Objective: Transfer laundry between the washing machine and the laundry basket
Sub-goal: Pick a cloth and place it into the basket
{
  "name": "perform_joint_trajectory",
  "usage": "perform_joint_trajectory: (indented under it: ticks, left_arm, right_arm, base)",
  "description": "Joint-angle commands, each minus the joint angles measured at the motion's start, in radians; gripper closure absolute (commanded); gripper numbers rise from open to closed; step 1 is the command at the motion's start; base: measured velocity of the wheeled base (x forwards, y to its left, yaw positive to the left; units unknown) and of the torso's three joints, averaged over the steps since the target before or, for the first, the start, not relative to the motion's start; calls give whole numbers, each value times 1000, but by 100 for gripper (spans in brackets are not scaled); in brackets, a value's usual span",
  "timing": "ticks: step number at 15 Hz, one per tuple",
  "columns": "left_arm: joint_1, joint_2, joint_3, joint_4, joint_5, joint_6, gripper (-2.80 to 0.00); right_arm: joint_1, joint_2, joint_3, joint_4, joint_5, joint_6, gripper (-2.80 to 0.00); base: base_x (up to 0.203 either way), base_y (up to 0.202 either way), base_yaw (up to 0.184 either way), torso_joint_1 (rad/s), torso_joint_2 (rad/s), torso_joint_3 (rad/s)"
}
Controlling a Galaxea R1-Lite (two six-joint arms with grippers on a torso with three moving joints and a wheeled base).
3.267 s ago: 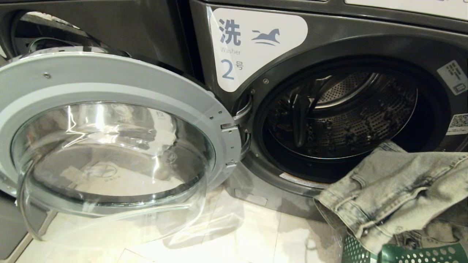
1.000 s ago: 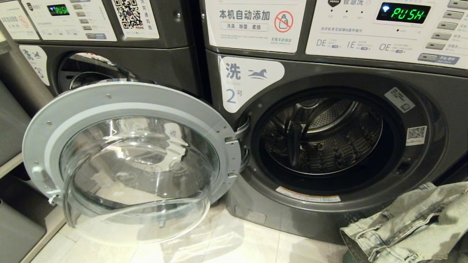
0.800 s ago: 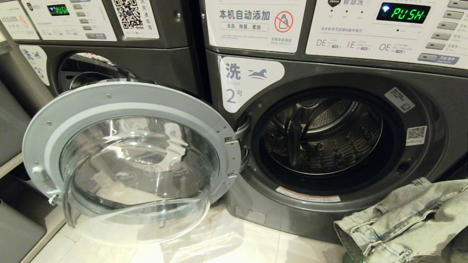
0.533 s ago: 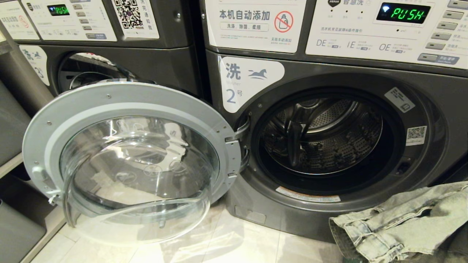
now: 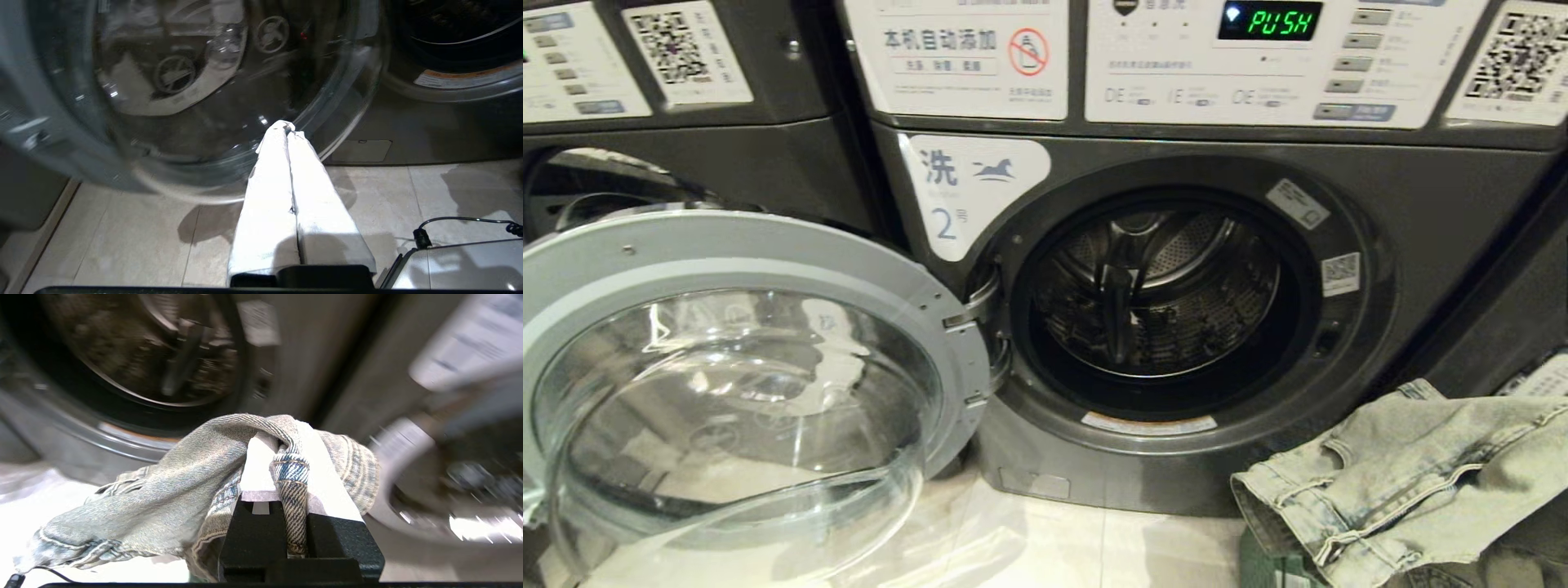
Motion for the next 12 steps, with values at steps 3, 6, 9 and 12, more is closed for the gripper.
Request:
perform_joint_trajectory:
  ticks: [3, 6, 9, 12]
  left_arm:
    - [0, 1, 0, 0, 0, 1, 0]
    - [1, 1, 0, 0, 0, 0, 0]
    - [0, 0, 0, 0, 0, 0, 0]
    - [0, 0, 0, 0, 0, -2, 0]
  right_arm:
    - [0, -3, 10, -1, -3, -3, 0]
    - [-1, -2, 31, -1, -19, -2, 0]
    - [-3, 8, 57, 1, -58, 9, 0]
    - [-18, 51, 64, 2, -58, 13, 0]
  base:
    - [-3, 6, -174, 1, 1, 3]
    - [0, 6, -147, 2, 3, 3]
    - [1, 3, -22, 1, 0, 1]
    - [0, 0, 0, 0, 0, 0]
